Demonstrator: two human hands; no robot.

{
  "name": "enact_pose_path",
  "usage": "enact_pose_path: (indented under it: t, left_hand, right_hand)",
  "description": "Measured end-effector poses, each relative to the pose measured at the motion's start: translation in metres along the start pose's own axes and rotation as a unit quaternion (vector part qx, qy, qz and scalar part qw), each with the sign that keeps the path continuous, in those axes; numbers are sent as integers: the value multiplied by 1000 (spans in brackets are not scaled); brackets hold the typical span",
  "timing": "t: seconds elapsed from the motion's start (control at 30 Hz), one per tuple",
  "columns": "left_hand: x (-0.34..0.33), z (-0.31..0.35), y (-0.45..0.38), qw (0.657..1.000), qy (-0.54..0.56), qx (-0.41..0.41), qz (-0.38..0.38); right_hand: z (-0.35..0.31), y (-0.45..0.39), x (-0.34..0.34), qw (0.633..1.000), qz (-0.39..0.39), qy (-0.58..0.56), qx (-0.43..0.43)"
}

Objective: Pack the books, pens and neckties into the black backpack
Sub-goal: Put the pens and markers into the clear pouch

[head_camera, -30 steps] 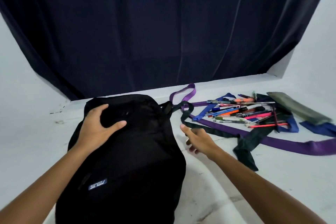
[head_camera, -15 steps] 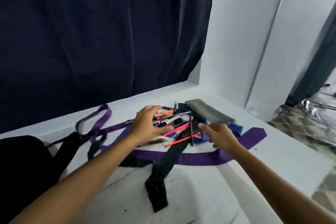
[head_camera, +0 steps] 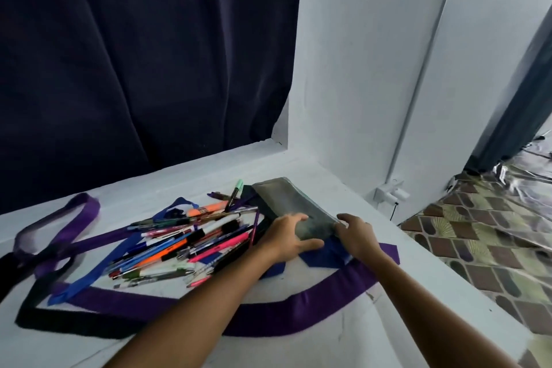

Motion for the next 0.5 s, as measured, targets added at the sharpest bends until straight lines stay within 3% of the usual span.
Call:
enact_pose_path:
  t: [0.1,0.2,0.27,0.37,0.5]
  left_hand:
    - [-14,0,-10,999,28,20,-17]
    - [-21,-2,-14,998,47,35,-28]
    - [-23,-4,-17,997,53,40,-27]
    - [-21,-3,-18,992,109,52,-17]
    - [-5,14,-19,951,290,95,50]
  right_hand:
    - [3,-12,-8,1000,2,30,5]
    - [3,-22,-9,999,41,-14,-21]
    - [3,-30,-5,986,44,-147,-63]
    - [-8,-29,4,927,-5,-360,-104]
    - [-35,-10,19,884,-64,-462,-23]
Point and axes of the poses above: each hand's wrist, its own y-axis away from the middle knuckle, its own x-axis out of the back of the hand, z = x × y, the point moved 2 cm from there along -y, towards the middle knuckle, and after that the axes turned 7 degrees about -y, right-handed, at the moved point
